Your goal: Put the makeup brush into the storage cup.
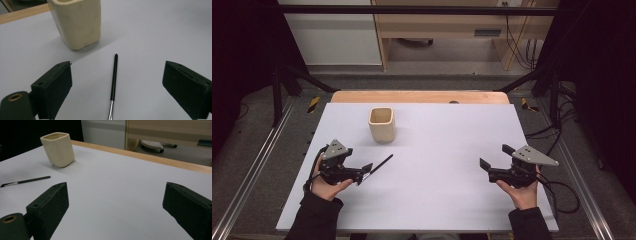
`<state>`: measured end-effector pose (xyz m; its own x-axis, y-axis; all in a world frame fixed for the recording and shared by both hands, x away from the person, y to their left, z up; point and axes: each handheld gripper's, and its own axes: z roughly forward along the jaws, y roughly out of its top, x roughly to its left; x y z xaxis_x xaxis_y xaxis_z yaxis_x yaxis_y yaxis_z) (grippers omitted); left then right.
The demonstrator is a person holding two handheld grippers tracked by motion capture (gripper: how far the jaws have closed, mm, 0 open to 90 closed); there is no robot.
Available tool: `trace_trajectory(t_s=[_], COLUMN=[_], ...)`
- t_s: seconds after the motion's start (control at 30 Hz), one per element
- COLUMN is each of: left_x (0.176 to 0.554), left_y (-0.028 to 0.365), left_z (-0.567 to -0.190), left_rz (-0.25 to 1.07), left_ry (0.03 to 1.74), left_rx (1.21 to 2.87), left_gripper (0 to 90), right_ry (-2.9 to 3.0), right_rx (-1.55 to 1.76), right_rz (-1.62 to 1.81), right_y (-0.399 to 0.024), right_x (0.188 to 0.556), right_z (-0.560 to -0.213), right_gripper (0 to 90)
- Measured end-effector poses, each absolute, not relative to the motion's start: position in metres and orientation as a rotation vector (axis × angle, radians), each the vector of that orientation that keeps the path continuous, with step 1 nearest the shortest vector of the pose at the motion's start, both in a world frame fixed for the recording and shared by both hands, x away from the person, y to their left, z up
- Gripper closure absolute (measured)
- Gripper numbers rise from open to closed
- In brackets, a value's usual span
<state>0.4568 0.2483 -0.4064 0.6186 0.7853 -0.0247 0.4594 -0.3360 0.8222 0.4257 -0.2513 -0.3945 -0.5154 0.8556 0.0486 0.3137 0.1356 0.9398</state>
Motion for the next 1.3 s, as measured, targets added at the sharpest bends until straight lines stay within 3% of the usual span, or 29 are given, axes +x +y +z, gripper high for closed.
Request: trace_trajectory(t_s=[0.43,1.3], left_x=[0.476,0.488], left_y=[0.229,0.216], left_z=[-0.428,-0.457], left_rz=[0.453,0.437], left_ry=[1.019,1.039], left_rx=[2.140,2.307], left_gripper=[15.2,50.7], right_ry=[1.904,1.913], right_rx=[1.117,1.122], right_rz=[1.379,1.376], right_y=[-0.252,-0.250], right_x=[0.426,0.427], right_z=[-0.394,-0.396], right_gripper=[7.0,7.0])
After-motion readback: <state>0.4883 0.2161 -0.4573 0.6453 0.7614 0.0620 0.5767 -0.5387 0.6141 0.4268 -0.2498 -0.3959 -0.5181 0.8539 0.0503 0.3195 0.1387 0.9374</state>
